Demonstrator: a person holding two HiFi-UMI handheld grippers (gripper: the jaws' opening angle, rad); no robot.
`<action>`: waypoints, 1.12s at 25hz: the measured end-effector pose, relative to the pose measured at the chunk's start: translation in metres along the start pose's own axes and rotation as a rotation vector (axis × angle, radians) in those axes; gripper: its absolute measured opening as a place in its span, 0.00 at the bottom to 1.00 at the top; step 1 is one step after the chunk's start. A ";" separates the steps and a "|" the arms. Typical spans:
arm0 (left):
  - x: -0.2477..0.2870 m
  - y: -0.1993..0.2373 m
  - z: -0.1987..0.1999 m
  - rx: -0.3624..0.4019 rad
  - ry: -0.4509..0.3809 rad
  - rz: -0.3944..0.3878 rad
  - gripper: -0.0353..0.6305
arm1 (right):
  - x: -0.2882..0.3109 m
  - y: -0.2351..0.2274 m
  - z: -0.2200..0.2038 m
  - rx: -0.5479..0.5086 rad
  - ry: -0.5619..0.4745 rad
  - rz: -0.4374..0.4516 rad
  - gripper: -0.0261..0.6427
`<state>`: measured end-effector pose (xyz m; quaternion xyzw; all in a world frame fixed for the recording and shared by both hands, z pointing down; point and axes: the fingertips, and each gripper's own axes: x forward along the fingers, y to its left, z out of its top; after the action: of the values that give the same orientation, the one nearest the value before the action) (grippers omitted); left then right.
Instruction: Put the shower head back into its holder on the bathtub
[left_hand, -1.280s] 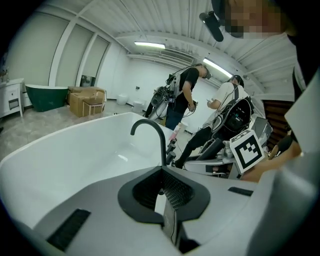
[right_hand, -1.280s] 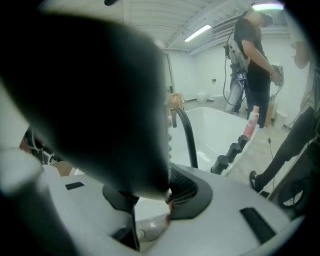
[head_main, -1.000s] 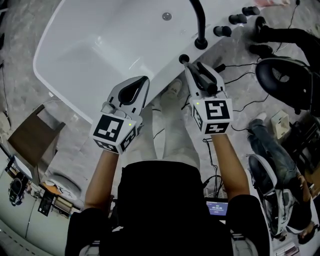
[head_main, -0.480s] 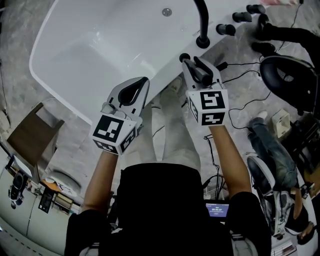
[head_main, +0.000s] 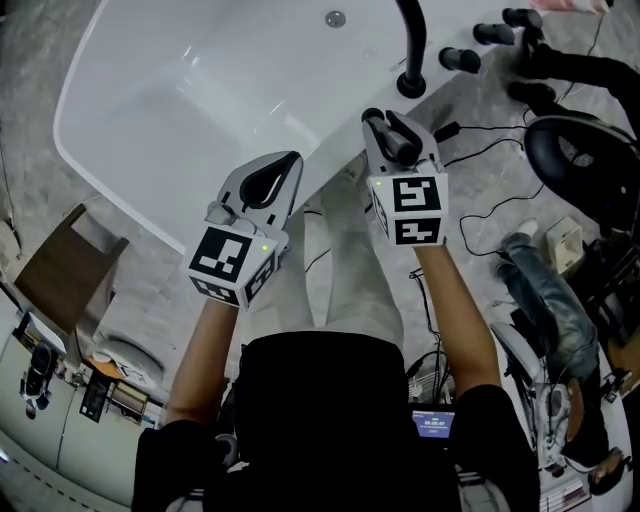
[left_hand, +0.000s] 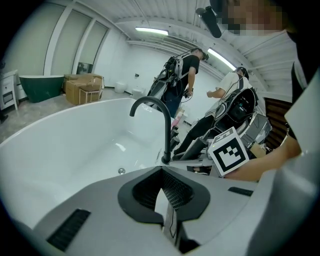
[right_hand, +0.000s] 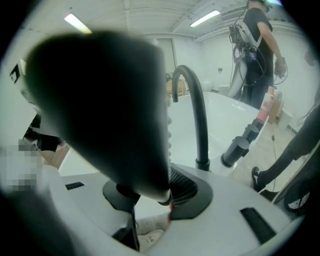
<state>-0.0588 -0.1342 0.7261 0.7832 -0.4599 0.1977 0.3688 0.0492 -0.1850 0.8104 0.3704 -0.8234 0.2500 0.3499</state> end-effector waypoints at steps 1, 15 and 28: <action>0.001 0.002 -0.001 0.004 0.002 0.003 0.07 | 0.002 0.000 0.000 -0.005 0.000 -0.003 0.25; 0.014 0.008 -0.004 -0.004 0.021 0.002 0.07 | 0.020 0.001 -0.012 -0.022 0.042 0.012 0.25; 0.011 0.004 0.002 0.000 0.017 -0.018 0.07 | 0.015 0.010 -0.004 -0.028 0.016 0.034 0.31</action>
<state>-0.0571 -0.1433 0.7341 0.7856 -0.4498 0.2011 0.3743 0.0359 -0.1828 0.8225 0.3493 -0.8302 0.2471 0.3574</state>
